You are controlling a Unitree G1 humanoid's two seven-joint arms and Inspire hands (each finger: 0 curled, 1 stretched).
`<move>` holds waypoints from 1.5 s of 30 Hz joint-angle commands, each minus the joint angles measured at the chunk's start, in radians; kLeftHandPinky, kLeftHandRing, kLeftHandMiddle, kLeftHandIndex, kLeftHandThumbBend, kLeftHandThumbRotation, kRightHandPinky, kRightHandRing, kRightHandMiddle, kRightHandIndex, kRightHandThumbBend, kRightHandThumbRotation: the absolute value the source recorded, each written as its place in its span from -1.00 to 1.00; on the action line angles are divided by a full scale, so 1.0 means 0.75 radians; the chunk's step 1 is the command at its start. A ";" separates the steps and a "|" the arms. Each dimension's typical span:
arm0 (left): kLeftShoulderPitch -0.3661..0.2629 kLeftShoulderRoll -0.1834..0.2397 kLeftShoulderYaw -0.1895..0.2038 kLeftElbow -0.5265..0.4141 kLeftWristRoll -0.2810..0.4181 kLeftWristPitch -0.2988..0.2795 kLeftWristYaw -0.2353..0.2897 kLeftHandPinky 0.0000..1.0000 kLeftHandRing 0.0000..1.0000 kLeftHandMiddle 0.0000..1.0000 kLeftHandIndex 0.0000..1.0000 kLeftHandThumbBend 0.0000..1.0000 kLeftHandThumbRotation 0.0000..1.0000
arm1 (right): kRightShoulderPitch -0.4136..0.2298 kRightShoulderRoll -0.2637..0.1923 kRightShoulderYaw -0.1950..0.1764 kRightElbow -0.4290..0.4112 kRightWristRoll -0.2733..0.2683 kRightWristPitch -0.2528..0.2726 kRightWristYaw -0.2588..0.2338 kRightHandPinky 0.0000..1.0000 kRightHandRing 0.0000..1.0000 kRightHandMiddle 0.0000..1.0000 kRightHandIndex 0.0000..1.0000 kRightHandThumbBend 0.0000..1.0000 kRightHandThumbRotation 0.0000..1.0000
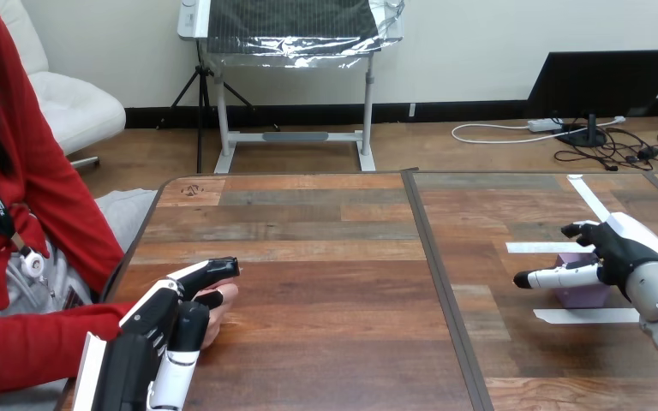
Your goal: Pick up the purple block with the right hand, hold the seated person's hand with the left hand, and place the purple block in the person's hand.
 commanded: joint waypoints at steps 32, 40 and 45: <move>-0.066 -0.035 0.020 -0.027 0.011 -0.029 0.008 0.56 0.66 0.56 0.36 0.01 0.89 | -0.047 -0.030 0.069 -0.001 -0.059 0.032 0.018 0.45 0.66 0.69 0.73 0.76 -0.74; -0.065 -0.037 0.020 -0.027 0.018 -0.030 0.012 0.55 0.67 0.56 0.36 -0.02 0.89 | -0.046 -0.034 0.056 -0.001 -0.045 0.014 0.038 0.50 0.67 0.69 0.69 0.69 -0.91; -0.063 -0.041 0.016 -0.029 0.015 -0.027 0.013 0.56 0.67 0.57 0.36 -0.01 0.90 | -0.046 -0.036 0.065 -0.001 -0.053 0.007 0.039 0.51 0.65 0.67 0.66 0.66 -0.98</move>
